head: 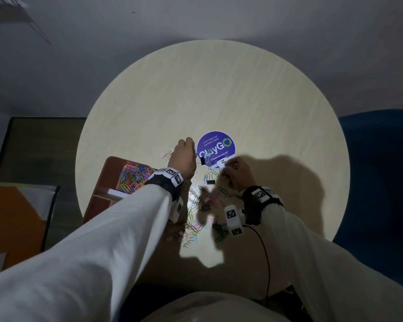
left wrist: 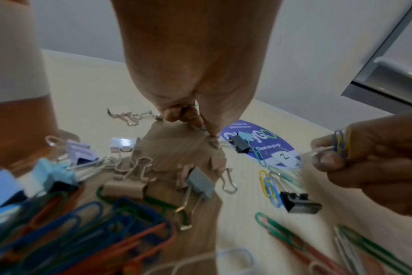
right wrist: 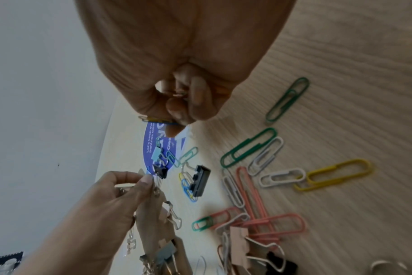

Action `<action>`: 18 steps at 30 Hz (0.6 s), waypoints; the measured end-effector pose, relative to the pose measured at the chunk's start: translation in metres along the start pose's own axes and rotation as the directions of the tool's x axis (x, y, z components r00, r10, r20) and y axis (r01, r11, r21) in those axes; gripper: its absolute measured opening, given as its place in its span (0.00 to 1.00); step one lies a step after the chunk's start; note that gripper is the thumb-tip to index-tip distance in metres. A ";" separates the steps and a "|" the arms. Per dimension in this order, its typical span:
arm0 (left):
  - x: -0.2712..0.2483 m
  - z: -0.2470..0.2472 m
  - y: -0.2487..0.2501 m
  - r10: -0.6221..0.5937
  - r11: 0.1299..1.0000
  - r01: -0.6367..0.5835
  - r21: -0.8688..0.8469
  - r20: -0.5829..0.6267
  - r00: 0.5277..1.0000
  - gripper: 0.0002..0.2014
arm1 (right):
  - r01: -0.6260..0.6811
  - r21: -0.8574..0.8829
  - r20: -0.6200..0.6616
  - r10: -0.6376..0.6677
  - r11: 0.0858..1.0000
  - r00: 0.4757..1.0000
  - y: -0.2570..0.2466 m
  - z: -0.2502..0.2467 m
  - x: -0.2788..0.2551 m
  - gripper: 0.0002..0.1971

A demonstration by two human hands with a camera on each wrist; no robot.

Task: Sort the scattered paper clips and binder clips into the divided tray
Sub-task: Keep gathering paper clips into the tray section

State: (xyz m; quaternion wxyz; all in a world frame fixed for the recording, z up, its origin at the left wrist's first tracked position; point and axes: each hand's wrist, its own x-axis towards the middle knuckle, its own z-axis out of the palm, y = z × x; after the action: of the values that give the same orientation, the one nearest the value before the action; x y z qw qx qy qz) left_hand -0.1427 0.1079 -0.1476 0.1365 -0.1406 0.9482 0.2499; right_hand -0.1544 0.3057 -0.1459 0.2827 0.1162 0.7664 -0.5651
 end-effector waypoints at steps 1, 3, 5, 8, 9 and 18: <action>0.001 0.001 0.000 0.004 1.000 -0.004 0.003 0.010 1.000 0.10 | -0.016 0.012 0.030 0.016 1.000 0.999 -0.001 0.000 -0.001 0.09; 0.001 0.001 0.001 0.012 1.000 -0.013 0.007 0.020 1.000 0.10 | -0.079 0.080 0.088 0.072 0.994 0.994 -0.003 0.001 -0.004 0.13; -0.002 0.000 0.002 0.008 1.000 -0.008 0.005 0.008 1.000 0.10 | -0.145 0.153 0.128 0.126 0.978 0.984 -0.004 0.001 -0.006 0.15; -0.007 0.000 0.000 0.026 0.999 -0.026 0.025 -0.010 1.000 0.09 | -0.207 0.167 0.158 0.181 0.964 0.971 -0.004 0.002 -0.008 0.11; -0.008 0.001 -0.001 0.022 1.000 -0.022 0.014 -0.024 0.999 0.08 | -0.189 0.131 0.143 0.170 0.973 0.975 -0.004 0.003 -0.006 0.14; -0.010 0.001 0.002 -0.057 0.998 0.055 -0.040 -0.046 0.997 0.06 | 0.148 -0.638 0.130 -0.084 0.756 0.988 -0.022 0.020 -0.007 0.15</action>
State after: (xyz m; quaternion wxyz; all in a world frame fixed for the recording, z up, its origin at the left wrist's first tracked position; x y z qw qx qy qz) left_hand -0.1341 0.1115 -0.1442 0.1181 -0.1755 0.9419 0.2610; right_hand -0.1533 0.2805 -0.1280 0.3051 -0.0625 0.9055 -0.2881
